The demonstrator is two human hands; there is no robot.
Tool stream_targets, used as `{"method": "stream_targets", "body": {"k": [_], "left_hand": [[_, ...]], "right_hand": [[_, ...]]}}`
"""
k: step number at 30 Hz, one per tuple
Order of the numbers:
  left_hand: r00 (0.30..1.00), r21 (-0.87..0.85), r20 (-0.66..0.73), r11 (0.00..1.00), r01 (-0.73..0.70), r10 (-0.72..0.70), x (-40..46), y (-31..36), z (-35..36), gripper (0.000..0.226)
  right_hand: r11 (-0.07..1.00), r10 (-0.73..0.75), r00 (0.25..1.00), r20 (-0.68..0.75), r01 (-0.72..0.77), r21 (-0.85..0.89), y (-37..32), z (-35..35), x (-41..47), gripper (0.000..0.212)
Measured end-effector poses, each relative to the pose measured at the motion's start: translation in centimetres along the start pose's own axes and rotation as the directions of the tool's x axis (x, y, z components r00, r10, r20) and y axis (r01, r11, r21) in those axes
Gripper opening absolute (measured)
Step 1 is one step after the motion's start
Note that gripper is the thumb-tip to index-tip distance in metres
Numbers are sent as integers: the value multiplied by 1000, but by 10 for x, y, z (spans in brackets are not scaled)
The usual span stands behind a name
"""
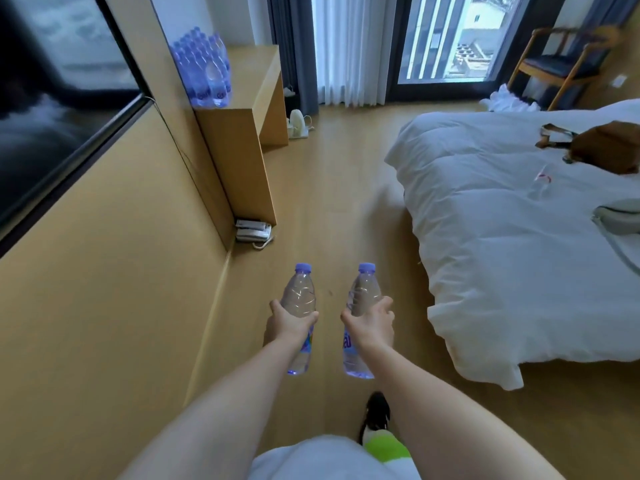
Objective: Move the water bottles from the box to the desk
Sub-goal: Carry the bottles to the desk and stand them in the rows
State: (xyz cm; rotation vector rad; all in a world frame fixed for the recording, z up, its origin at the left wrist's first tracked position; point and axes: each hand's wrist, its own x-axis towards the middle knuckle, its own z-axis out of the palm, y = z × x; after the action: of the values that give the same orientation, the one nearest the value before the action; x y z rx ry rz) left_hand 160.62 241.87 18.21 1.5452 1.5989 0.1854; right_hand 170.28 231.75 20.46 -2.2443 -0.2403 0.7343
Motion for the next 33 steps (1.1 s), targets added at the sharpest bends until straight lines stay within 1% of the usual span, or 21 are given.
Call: {"method": "stream_targets", "body": {"k": [5, 9, 12, 14, 19, 22, 25, 28, 33], "left_hand": [[999, -23, -22, 999, 30, -30, 73, 63, 36, 67], [998, -63, -48, 997, 38, -41, 127, 134, 54, 67], [997, -131, -72, 991, 10, -20, 165, 188, 63, 63], [995, -162, -98, 987, -3, -13, 189, 217, 65, 63], [988, -195, -155, 981, -14, -17, 252, 266, 74, 60], [989, -199, -143, 980, -2, -27, 301, 292, 79, 64], [991, -203, -136, 979, -16, -12, 361, 322, 82, 62], [994, -245, -107, 969, -44, 18, 424, 362, 82, 62], [995, -225, -72, 971, -79, 65, 515, 436, 65, 62]], "right_hand": [[1000, -10, 1000, 13, 10, -13, -42, 0, 106, 66], [995, -68, 996, 50, 71, -65, -95, -10, 185, 62], [984, -133, 989, 59, 139, -112, -135, -20, 238, 62], [983, -140, 988, 67, 147, -115, -159, -24, 271, 62], [978, -170, 983, 75, 177, -111, -200, -23, 342, 63], [980, -161, 983, 86, 169, -102, -226, -14, 392, 66], [979, -163, 984, 66, 170, -113, -257, 5, 444, 67], [977, -170, 984, 60, 176, -120, -300, 25, 495, 69], [977, -176, 984, 40, 180, -113, -383, 52, 570, 66]]}}
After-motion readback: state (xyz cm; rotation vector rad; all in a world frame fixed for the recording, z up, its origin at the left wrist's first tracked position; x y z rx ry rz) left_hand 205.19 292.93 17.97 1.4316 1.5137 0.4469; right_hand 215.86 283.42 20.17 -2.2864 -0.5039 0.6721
